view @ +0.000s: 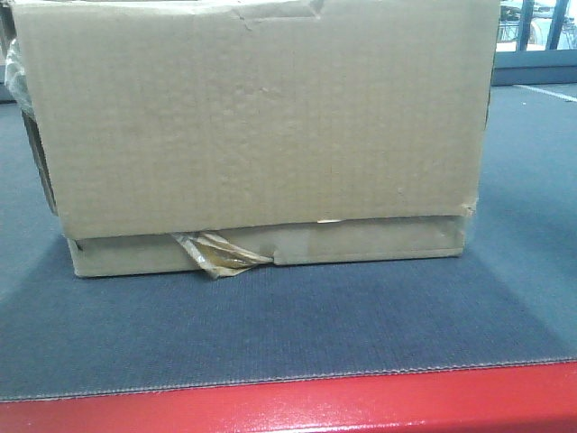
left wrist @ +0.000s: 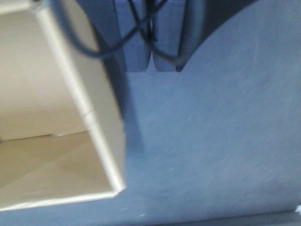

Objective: Grab carton from right shelf to conveyor

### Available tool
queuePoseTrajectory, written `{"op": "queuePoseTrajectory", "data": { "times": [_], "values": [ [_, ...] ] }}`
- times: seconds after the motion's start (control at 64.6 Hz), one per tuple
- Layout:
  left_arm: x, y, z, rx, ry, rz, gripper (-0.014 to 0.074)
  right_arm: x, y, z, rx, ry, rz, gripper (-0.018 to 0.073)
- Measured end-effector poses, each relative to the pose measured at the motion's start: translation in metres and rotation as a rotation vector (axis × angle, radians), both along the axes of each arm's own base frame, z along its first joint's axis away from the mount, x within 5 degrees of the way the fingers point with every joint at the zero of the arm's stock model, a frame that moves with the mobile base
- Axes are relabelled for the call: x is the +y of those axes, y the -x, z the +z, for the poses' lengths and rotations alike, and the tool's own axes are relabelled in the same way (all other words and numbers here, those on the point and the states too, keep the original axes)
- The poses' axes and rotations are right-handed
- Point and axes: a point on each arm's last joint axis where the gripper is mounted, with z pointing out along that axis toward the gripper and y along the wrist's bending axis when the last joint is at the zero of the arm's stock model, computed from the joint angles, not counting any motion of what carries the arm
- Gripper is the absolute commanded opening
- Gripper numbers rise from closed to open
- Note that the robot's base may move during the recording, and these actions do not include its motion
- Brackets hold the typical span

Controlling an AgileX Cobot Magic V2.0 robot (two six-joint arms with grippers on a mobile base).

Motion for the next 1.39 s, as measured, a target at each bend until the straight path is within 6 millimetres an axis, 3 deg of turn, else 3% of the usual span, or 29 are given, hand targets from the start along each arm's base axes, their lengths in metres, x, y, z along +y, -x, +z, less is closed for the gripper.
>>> {"op": "queuePoseTrajectory", "data": {
  "times": [0.248, 0.48, 0.666, 0.821, 1.393],
  "values": [
    [0.004, 0.046, -0.067, -0.111, 0.026, -0.048, -0.0007, -0.017, 0.046, -0.040, -0.146, -0.068, 0.006, -0.0057],
    [0.007, 0.091, -0.099, -0.320, 0.061, -0.096, -0.0007, -0.034, 0.093, -0.077, -0.323, -0.139, 0.020, -0.0057],
    [0.010, 0.117, -0.104, -0.442, 0.075, -0.105, -0.0007, -0.048, 0.129, -0.087, -0.502, -0.206, 0.028, -0.0057],
    [0.011, 0.124, -0.102, -0.482, 0.078, -0.107, -0.0007, -0.055, 0.146, -0.084, -0.594, -0.241, 0.029, -0.0057],
    [0.011, 0.124, -0.101, -0.485, 0.082, -0.108, -0.0007, -0.055, 0.149, -0.083, -0.614, -0.248, 0.030, -0.0057]
  ]
}}
